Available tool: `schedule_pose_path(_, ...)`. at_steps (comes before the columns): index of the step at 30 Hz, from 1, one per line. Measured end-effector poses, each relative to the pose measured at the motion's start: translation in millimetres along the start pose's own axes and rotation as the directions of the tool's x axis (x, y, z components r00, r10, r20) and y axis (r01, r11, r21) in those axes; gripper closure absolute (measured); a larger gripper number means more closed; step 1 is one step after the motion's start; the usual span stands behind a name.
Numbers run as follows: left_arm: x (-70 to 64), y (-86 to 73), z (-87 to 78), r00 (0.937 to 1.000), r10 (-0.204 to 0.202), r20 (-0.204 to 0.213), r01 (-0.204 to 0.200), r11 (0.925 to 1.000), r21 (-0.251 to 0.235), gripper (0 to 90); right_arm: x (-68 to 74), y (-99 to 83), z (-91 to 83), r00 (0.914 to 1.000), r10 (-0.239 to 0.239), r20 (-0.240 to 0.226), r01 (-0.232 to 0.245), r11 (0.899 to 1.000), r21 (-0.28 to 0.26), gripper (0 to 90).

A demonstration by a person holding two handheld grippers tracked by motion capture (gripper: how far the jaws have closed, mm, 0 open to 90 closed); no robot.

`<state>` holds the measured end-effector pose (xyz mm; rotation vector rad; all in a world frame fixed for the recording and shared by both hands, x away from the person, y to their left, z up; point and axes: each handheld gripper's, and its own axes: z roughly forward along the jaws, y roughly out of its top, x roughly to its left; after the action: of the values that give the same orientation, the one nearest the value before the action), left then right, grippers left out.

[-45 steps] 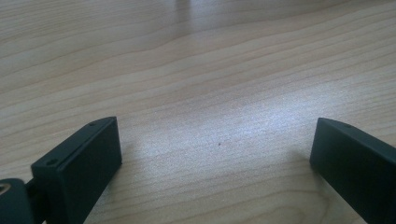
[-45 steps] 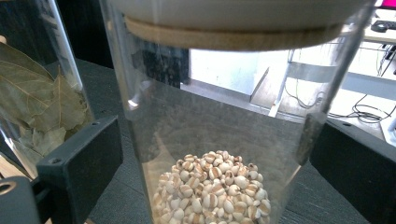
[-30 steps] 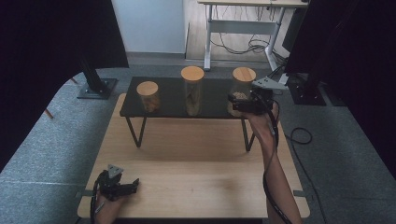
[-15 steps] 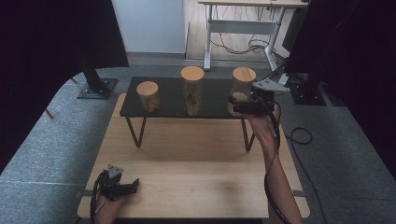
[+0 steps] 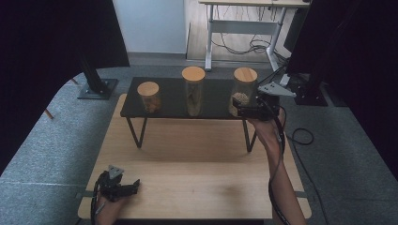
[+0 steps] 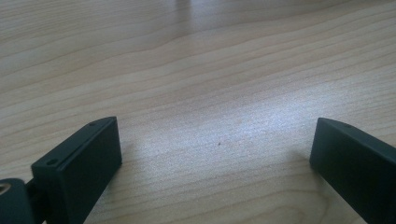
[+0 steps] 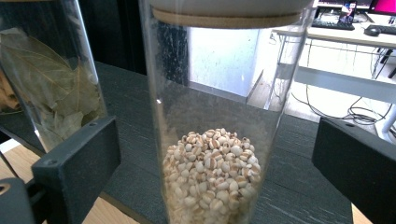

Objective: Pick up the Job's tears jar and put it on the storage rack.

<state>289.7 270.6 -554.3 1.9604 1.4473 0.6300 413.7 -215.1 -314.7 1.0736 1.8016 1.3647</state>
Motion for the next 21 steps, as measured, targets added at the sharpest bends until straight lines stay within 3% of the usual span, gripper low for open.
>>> schedule_pose_path(21, -0.2, 0.0, 0.1, 1.0000, 0.000, -0.001, 0.000, 1.0000, -0.001, 1.9, -2.8, -12.4, -19.3, 1.0000, 0.003, -0.001, -0.003, 1.000, -0.017, 2.8)
